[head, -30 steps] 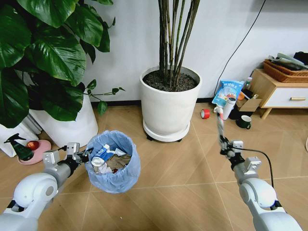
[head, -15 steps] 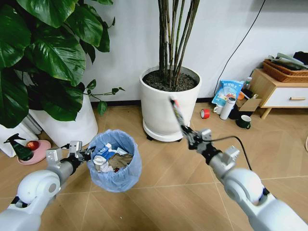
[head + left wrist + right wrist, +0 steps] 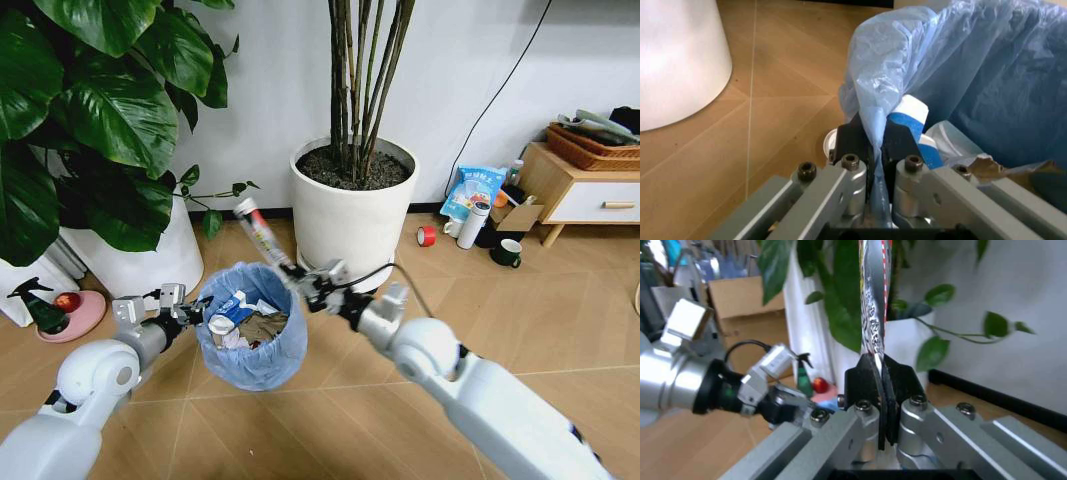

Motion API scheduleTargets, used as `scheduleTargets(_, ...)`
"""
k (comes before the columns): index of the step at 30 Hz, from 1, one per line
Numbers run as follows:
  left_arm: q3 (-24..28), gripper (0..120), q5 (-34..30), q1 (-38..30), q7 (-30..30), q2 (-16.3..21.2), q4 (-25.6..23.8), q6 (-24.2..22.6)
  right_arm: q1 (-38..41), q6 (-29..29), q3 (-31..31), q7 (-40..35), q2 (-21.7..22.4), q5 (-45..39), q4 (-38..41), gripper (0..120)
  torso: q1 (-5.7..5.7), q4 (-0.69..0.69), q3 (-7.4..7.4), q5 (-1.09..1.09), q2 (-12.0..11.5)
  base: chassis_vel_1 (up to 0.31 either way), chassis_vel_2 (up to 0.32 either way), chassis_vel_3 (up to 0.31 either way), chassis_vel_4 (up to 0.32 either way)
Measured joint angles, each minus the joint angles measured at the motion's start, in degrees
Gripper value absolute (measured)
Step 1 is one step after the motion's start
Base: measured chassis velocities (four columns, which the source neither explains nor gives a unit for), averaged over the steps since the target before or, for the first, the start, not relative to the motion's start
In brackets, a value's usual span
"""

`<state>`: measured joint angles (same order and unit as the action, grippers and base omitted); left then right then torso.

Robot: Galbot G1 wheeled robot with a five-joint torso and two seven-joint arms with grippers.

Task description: Pick up the trash bin and place the garbage on the floor into it.

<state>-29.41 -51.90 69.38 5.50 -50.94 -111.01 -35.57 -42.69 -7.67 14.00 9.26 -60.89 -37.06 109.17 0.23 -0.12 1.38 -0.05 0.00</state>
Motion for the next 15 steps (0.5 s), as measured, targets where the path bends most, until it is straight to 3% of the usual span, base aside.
scheduleTargets(8,-0.46,0,-0.07,0.02,-0.09,0.12,0.22,-0.04,2.34,-0.14,2.54,0.13,-0.9,0.9,-3.26,1,0.0,-0.02,-0.01,0.0,0.0,0.0,0.0,0.0,0.0)
scheduleTargets(15,-0.67,0,0.01,0.39,-0.22,-0.14,0.12,-0.06,3.63,0.2,3.76,0.66,-2.45,2.41,-6.73,28,0.0,0.0,-0.01,0.0,0.0,0.0,0.0,0.0,0.0)
